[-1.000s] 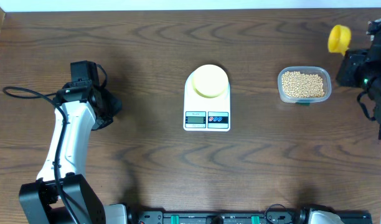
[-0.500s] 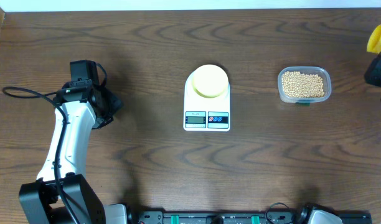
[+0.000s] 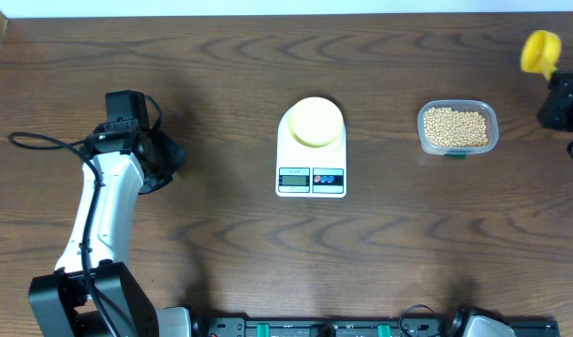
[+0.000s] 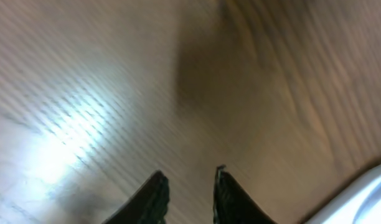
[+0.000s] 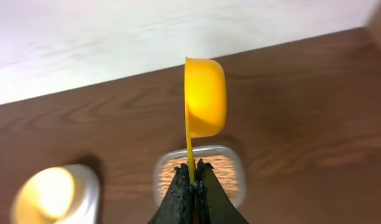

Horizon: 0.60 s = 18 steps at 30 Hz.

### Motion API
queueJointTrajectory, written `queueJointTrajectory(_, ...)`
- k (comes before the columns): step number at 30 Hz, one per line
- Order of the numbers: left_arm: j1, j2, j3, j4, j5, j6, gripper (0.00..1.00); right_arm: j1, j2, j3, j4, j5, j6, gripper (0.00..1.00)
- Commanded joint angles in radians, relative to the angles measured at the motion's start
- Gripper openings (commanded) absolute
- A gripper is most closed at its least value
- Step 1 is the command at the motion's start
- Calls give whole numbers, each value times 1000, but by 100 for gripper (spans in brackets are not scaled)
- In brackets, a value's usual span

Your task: Scoop item into bowl and weigh 50g on scale

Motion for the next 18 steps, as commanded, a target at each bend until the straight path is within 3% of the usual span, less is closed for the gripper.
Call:
queueJointTrajectory(1, 3, -2, 16, -13, 174, 1, 19, -4, 3, 15, 1, -183, 3, 1)
queueJointTrajectory(3, -2, -2, 16, -14, 279, 45, 7, -4, 3, 16, -3, -195, 54, 2)
queueJointTrajectory(8, -75, -2, 16, -34, 484, 324, 7, -4, 3, 15, -20, -194, 76, 1)
queueJointTrajectory(14, -266, -3, 16, -40, 480, 429, 7, -4, 3, 15, -32, -194, 75, 1)
queueJointTrajectory(18, -436, -3, 16, 23, 328, 435, 7, -4, 3, 15, -73, -194, 75, 1)
